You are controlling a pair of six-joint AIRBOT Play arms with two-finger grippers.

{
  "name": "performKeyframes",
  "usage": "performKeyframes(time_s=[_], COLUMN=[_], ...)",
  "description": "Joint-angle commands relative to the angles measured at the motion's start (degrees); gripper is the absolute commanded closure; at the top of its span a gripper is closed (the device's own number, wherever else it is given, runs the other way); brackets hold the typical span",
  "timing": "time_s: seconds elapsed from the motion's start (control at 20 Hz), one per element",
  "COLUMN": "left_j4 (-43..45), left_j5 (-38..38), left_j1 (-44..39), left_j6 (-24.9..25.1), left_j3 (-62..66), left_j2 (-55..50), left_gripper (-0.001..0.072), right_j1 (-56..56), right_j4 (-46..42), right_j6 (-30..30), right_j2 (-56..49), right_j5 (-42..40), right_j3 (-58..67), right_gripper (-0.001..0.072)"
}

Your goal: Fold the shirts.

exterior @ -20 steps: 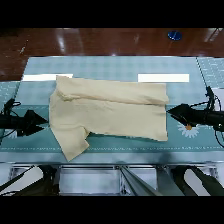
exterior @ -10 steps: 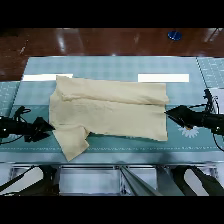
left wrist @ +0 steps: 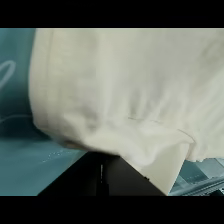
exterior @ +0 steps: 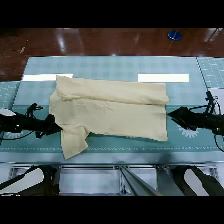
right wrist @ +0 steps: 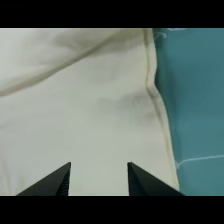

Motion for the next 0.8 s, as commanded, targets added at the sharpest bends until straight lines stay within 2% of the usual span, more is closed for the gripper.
performKeyframes(time_s=[0.0, 0.1, 0.2, 0.65, 0.75], left_j4=[-0.4, -0.4, -0.4, -0.4, -0.4], left_j5=[0.3, -1.9, -2.7, -2.7, -2.7], left_j1=[-1.9, -1.9, -1.9, -1.9, -1.9], left_j6=[1.8, 2.8, 2.8, 2.8, 2.8], left_j3=[2.7, 4.7, 5.7, 5.8, 5.8], left_j2=[-0.6, -0.3, -0.1, -0.1, -0.1], left_gripper=[0.0687, 0.0687, 0.0687, 0.0687, 0.0687], right_j1=[0.0, 0.0, 0.0, 0.2, 2.7], right_j4=[-16.9, -20.2, -18.3, -10.4, -8.5], right_j6=[8.1, 8.9, 8.9, 8.3, 8.2], right_j2=[0.0, 0.0, 0.0, -0.3, -3.8], right_j5=[7.0, 11.5, 12.9, 4.2, 2.1], right_j3=[0.0, -0.5, -2.4, -9.2, -9.2], right_gripper=[0.0297, 0.0297, 0.0297, 0.0297, 0.0297])
